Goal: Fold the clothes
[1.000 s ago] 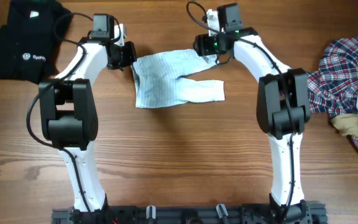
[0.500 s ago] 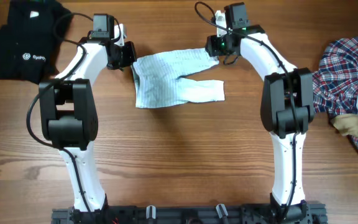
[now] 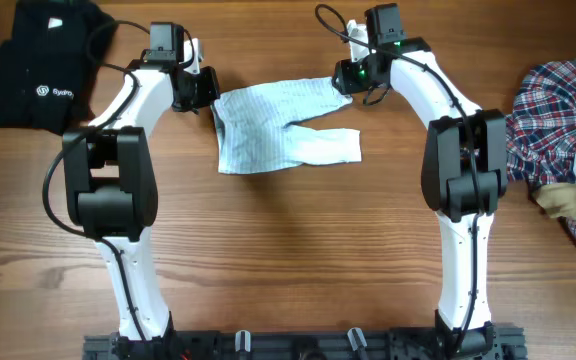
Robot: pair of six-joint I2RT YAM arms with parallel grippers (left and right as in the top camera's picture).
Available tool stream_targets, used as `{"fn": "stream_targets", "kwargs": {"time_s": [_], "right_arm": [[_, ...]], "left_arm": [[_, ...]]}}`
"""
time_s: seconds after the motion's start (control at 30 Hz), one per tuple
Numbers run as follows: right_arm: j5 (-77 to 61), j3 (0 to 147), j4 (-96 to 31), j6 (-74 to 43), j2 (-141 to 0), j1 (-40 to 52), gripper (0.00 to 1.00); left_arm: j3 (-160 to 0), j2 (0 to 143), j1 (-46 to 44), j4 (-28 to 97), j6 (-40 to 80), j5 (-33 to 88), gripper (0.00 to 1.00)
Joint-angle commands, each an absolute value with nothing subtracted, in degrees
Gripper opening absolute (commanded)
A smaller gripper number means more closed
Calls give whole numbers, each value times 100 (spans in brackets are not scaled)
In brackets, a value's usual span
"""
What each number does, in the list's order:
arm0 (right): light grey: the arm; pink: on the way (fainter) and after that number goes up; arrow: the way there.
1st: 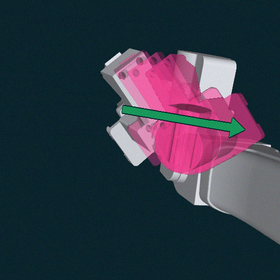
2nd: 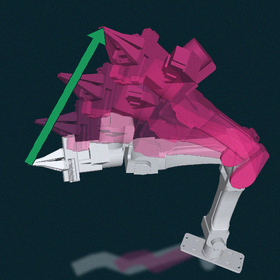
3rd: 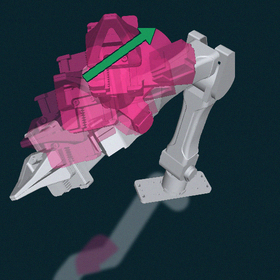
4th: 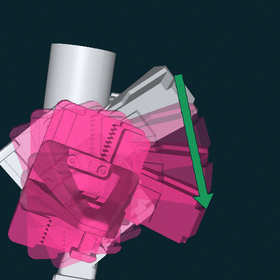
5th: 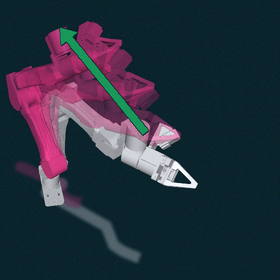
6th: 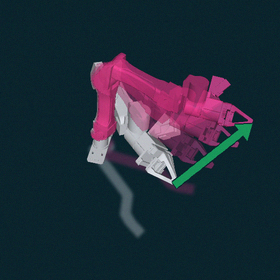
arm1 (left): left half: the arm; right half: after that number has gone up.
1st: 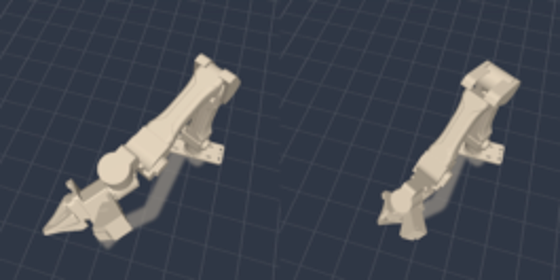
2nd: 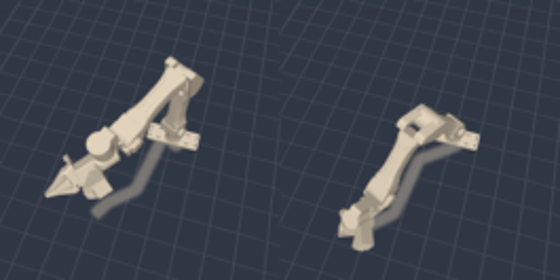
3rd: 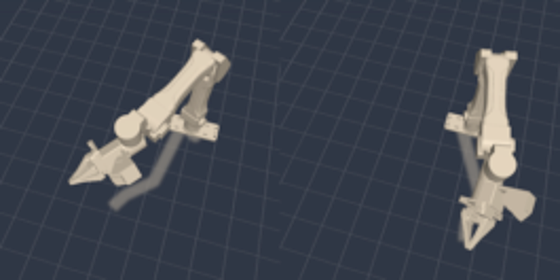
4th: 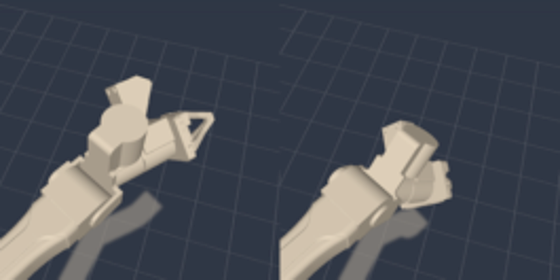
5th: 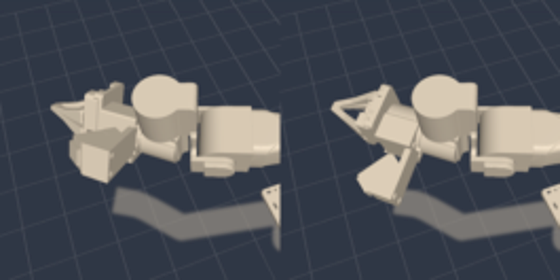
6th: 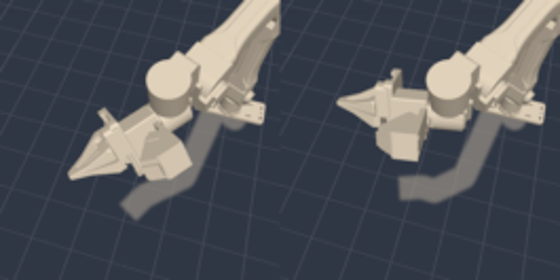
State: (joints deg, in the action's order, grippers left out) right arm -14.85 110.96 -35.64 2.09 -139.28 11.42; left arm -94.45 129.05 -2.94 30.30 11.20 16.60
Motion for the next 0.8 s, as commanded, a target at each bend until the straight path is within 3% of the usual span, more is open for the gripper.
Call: {"fn": "stream_targets", "kwargs": {"time_s": [0.0, 0.27, 0.3, 0.43, 0.77], "right_arm": [[-1634, 11002, -3494, 294, -14051, 1177, 44], [-1632, 11002, -3573, 294, -14051, 1247, 36], [-1629, 11002, -3577, 298, -14051, 1267, 33], [-1476, 11002, -3555, 283, -14051, 1291, 5], [-1155, 11004, -3450, 134, -14046, 1273, 4]], "left_arm": [[-9452, 12991, -327, 3039, 1087, 1730, 4], [-9452, 12991, -325, 3017, 1087, 1730, 4], [-9452, 12991, -325, 3017, 1087, 1730, 4], [-9452, 12991, -325, 3020, 1087, 1730, 4], [-9452, 12916, -327, 3039, 1068, 1732, 4]]}}
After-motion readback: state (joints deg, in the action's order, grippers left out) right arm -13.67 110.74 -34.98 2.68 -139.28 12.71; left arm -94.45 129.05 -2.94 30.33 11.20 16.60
